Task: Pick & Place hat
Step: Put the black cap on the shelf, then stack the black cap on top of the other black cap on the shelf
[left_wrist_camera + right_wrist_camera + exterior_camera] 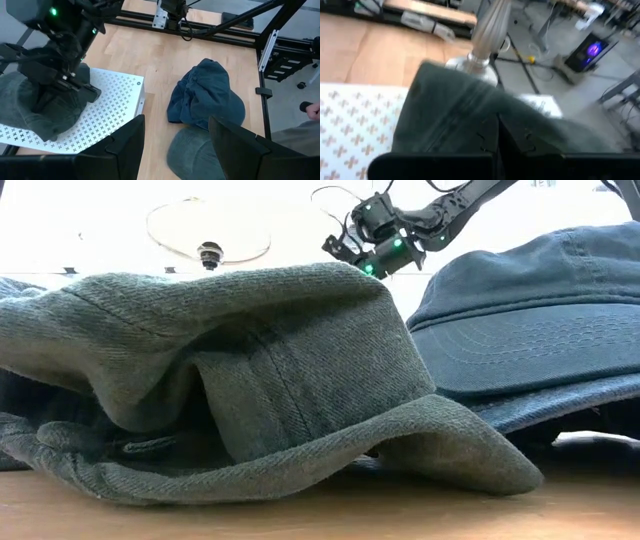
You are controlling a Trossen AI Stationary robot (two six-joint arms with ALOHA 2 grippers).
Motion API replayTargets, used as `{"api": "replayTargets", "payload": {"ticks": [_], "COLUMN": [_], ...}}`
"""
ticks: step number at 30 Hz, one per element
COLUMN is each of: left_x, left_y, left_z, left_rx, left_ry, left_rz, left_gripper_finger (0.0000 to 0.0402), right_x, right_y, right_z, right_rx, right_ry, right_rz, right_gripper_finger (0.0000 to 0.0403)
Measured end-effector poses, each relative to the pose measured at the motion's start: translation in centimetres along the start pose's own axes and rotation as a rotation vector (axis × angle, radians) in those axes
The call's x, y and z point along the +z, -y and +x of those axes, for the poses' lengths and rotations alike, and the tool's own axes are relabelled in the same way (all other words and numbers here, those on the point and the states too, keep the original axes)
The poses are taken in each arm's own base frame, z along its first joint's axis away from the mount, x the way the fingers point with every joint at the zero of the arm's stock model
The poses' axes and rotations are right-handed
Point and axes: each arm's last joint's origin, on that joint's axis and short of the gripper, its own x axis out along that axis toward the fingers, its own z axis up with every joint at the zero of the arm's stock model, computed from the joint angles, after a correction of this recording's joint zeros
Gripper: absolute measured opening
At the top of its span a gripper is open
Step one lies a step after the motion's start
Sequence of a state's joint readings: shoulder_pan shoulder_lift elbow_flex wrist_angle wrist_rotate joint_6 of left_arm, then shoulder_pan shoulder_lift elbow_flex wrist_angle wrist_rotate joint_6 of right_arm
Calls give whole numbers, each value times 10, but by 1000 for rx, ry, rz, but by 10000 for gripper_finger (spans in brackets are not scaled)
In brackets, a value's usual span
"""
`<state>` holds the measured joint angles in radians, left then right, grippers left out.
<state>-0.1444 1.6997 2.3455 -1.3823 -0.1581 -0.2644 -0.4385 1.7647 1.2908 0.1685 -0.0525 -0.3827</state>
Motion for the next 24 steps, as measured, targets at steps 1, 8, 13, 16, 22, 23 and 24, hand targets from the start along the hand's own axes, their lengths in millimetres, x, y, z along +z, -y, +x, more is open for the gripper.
{"api": "replayTargets", "payload": {"ticks": [1,8,13,16,22,23,24], "left_x": [0,0,-3,-6,-11,-11,-12], "left_y": [0,0,-1,-1,0,0,0], "left_z": [0,0,0,0,-1,-1,-1], "left_rx": [0,0,5,-9,-55,-59,-66], "left_ry": [0,-1,-26,-63,-123,-130,-139], "left_rz": [0,-11,-10,13,64,76,88], "left_gripper_finger": [225,225,225,225,225,225,225], "right_x": [0,23,48,59,76,76,77], "right_y": [-1,-10,-24,-38,-58,-60,-62], "right_z": [0,-24,-62,-87,-139,-146,-152], "right_rx": [4,28,85,80,13,14,23], "right_ry": [-1,31,30,0,-43,-54,-57], "right_rz": [7,14,96,125,191,228,270], "right_gripper_finger": [0,0,1,14,86,102,117]}}
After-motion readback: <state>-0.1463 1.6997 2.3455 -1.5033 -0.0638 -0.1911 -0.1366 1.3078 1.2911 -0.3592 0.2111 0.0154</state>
